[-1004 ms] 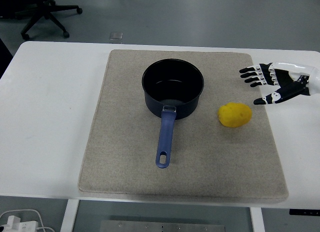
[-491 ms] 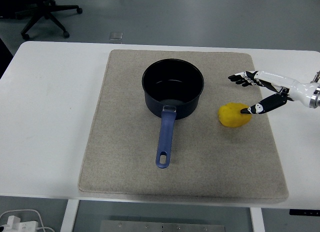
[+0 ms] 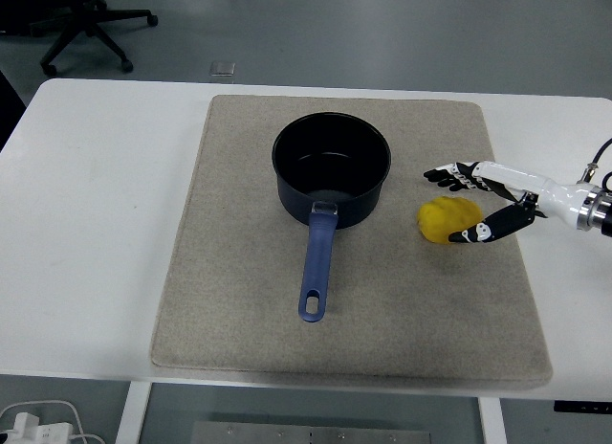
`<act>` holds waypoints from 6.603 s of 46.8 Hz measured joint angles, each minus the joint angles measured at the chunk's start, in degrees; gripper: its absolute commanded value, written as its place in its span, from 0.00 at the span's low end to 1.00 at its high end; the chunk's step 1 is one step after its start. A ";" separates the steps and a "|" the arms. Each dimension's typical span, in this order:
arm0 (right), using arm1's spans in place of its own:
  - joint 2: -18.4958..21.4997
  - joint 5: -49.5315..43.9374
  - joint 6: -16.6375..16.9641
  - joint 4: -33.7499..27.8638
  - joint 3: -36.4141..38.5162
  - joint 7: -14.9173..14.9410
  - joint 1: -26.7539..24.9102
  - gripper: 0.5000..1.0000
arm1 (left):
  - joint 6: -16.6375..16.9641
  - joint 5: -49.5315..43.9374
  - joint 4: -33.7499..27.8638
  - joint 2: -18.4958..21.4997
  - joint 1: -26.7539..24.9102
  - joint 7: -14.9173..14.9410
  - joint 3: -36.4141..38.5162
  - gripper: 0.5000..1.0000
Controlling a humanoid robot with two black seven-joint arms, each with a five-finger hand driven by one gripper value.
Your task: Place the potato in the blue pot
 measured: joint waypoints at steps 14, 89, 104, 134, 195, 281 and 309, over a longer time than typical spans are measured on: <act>2.73 -0.04 -0.64 -1.98 0.50 0.78 -1.05 0.85 | 0.00 -0.01 0.00 0.00 0.01 -0.02 -0.08 0.99; 4.71 -3.14 -6.65 -6.10 -0.43 4.53 -3.61 0.00 | 0.00 -0.10 0.18 0.00 0.00 -0.01 -0.09 0.99; 4.11 -2.27 -5.75 -6.41 0.62 4.45 -1.46 0.00 | 0.00 -0.05 0.10 0.00 0.00 -0.03 -0.06 0.99; 11.56 7.14 -1.84 -6.46 0.16 -0.02 12.00 0.00 | 0.00 0.08 -0.08 0.00 -0.01 0.00 -0.05 0.99; 33.93 5.84 -6.63 -25.11 -3.38 0.19 14.00 0.00 | 0.00 -0.01 -0.08 0.00 0.01 -0.09 -0.02 0.99; 33.51 7.25 -6.24 -25.98 -2.47 0.32 14.07 0.85 | -0.04 -0.01 -0.02 0.00 0.00 -0.09 0.00 0.99; 28.13 18.42 -3.27 -27.02 -2.41 -1.38 16.62 0.85 | 0.00 -0.11 0.00 0.00 0.00 -0.09 -0.04 0.99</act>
